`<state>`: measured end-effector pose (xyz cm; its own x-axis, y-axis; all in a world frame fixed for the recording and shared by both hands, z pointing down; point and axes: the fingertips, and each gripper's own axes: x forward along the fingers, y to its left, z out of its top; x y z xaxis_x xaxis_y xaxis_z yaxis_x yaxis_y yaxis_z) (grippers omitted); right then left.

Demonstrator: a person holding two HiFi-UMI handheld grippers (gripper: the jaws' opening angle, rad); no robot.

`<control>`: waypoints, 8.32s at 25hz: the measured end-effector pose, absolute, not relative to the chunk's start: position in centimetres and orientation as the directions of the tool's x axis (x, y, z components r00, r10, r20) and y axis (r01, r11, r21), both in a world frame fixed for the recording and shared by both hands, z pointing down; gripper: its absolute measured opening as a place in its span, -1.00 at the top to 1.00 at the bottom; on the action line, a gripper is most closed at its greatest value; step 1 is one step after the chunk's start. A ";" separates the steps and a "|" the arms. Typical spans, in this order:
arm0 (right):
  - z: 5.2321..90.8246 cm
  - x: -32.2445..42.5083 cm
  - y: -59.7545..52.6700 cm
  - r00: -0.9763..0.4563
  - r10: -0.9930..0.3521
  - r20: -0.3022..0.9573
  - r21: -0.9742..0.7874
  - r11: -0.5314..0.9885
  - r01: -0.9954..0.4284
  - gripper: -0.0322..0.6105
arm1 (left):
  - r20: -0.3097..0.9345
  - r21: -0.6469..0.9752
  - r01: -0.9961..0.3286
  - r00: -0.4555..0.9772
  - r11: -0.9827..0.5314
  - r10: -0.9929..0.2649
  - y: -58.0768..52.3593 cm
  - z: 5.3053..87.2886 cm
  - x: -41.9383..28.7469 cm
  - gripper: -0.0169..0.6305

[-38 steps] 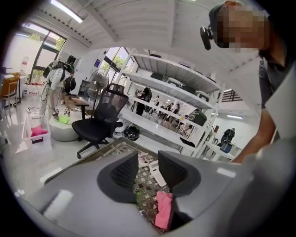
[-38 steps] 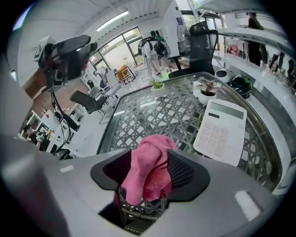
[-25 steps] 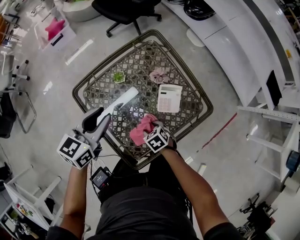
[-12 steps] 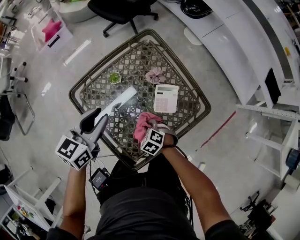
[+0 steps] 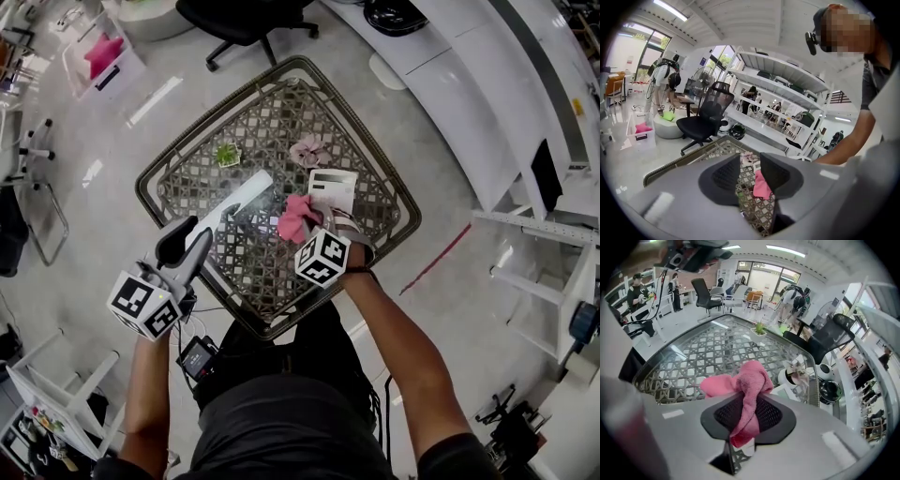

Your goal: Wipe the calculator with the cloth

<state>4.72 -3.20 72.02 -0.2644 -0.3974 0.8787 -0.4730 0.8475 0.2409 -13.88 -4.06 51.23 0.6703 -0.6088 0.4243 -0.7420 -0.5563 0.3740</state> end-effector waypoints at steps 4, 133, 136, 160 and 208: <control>72.1 6.4 -6.3 -0.244 -0.435 0.867 0.269 0.820 -0.505 0.69 | 0.430 0.376 -0.747 0.664 -0.548 -0.612 -4.1 51.6 -13.8 0.51; 74.8 11.6 -3.5 -0.246 -0.477 0.844 -0.336 -0.112 -0.935 0.70 | 0.451 0.390 -0.730 0.682 -0.561 -0.575 -5.7 52.9 -13.0 0.51; 74.9 9.9 -3.2 -0.270 -0.459 0.847 -0.325 -0.044 -0.945 0.70 | 0.449 0.391 -0.733 0.679 -0.556 -0.580 -5.5 53.0 -13.7 0.51; 75.7 12.3 -0.7 -0.210 -0.318 0.925 -0.001 0.548 -0.836 0.70 | 0.432 0.391 -0.748 0.664 -0.536 -0.611 -4.6 52.4 -16.4 0.51; 46.1 20.1 -3.8 -0.191 -0.860 0.473 -0.253 0.075 -0.965 0.45 | 0.361 0.315 -0.741 0.671 -0.593 -0.647 -5.2 44.3 -21.5 0.51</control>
